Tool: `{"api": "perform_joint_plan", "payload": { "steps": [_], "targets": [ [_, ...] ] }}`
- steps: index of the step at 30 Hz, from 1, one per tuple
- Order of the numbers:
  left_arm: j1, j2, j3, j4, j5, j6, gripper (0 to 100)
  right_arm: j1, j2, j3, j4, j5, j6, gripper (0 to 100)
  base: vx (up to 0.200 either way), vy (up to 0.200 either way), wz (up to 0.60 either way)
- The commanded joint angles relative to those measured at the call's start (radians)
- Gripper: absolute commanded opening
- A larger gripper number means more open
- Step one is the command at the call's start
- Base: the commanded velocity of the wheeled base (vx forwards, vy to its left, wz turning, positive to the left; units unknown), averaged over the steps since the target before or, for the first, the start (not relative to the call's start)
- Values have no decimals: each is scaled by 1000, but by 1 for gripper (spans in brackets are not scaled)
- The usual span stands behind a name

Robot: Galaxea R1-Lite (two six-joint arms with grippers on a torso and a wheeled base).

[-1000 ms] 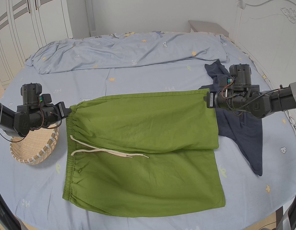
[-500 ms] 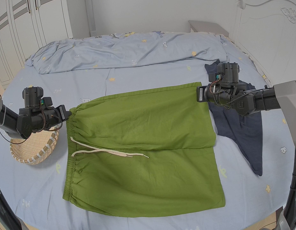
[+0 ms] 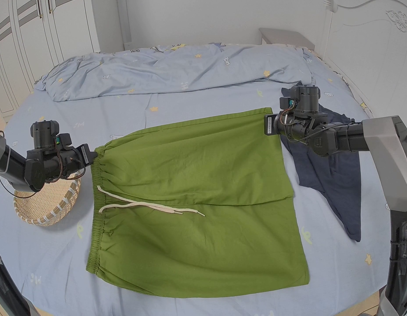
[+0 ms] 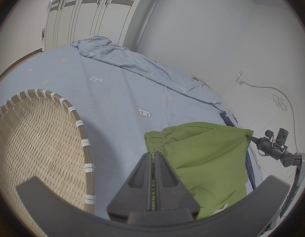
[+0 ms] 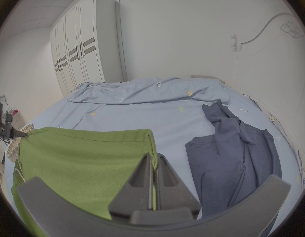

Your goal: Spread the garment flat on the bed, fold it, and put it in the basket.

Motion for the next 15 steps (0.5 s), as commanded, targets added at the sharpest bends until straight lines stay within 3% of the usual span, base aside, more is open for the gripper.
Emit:
{"api": "perform_joint_plan", "payload": {
  "steps": [1,15],
  "targets": [
    [1,22,-3,-4,2,1,0,-3,47,-53,-2,-5,0,0,0,0,0],
    [3,51,-21,-8,3,2,0,9,85,-81,0,-8,-3,0,0,0,0]
  ]
}}
